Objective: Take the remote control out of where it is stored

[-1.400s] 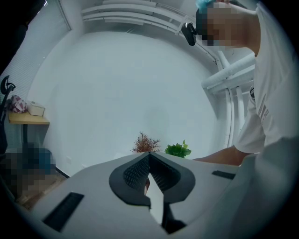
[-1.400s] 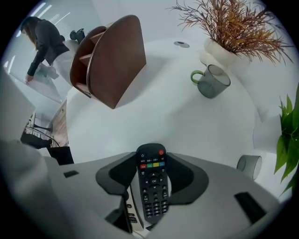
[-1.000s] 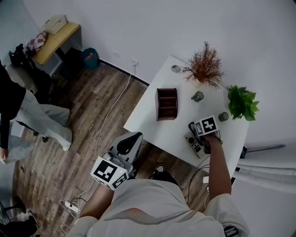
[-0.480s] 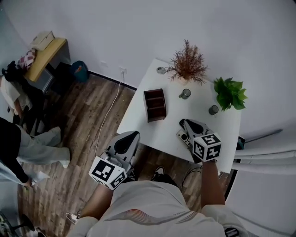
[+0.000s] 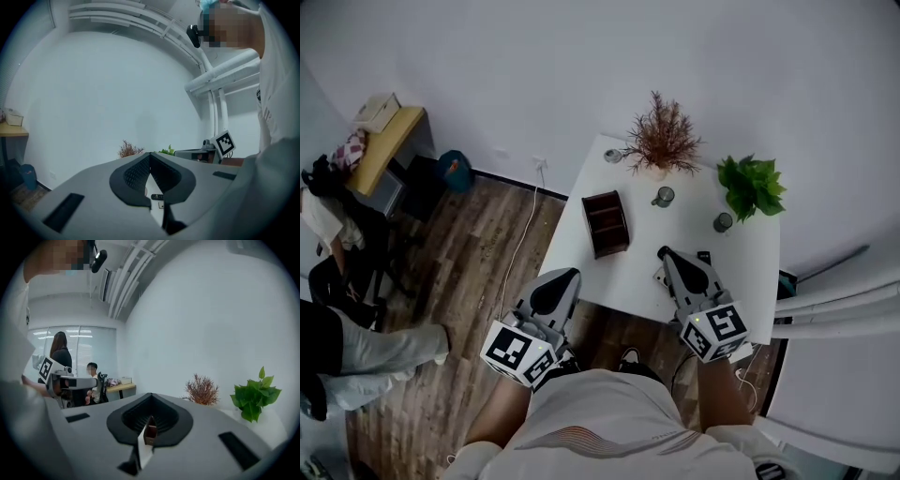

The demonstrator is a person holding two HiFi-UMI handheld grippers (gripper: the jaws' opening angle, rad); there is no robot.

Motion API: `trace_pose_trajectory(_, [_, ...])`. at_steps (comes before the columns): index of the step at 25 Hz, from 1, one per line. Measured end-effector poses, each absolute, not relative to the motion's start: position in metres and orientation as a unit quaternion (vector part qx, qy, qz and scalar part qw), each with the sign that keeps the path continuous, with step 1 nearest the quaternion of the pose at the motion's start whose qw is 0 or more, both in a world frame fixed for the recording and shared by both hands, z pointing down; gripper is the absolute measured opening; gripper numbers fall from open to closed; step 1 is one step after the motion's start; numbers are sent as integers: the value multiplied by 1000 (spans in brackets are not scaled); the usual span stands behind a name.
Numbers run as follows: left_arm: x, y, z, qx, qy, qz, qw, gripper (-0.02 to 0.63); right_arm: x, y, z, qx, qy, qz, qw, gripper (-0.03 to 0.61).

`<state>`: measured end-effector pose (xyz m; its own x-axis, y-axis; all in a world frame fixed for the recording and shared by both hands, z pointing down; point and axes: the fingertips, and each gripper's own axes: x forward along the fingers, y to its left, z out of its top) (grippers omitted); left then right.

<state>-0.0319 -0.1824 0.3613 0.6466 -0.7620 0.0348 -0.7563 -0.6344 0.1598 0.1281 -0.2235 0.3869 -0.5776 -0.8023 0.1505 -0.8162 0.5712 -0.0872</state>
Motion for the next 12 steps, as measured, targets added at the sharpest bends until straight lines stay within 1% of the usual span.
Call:
trace_pose_trajectory(4, [-31, -183, 355, 907, -415, -19, 72, 9, 123, -217, 370, 465, -883, 36, 48, 12])
trace_pose_trajectory(12, [-33, -183, 348, 911, -406, -25, 64, 9, 118, -217, 368, 474, -878, 36, 53, 12])
